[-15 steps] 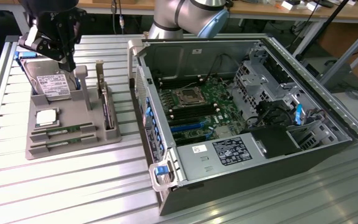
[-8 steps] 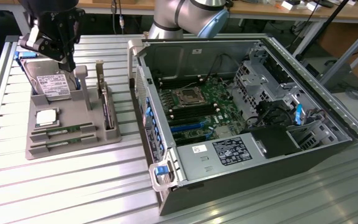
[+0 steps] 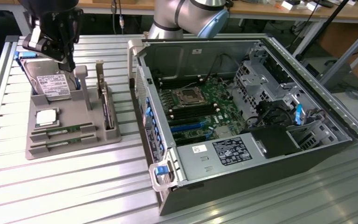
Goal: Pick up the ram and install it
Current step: 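Pick up the ram and move it above insertion slot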
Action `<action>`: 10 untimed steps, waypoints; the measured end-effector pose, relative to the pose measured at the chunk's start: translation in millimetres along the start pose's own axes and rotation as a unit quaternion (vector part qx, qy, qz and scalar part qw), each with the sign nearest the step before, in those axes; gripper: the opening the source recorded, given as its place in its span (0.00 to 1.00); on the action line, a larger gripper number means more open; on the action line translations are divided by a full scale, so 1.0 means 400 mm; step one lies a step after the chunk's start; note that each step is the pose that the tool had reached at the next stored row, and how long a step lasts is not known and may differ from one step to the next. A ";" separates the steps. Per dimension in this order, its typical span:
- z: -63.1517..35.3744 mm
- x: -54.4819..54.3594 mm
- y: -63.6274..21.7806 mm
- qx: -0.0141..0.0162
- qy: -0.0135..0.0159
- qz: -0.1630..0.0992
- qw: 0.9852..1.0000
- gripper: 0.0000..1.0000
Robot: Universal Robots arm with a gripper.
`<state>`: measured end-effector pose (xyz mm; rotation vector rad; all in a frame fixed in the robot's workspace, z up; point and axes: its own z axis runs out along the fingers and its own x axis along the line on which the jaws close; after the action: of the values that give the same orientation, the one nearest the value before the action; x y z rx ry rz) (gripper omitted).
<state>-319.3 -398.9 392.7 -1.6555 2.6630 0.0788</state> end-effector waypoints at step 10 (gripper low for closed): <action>0.000 0.000 0.000 -0.002 0.002 -0.052 0.999 0.10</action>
<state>-319.3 -398.9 392.6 -1.7937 2.5751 0.0792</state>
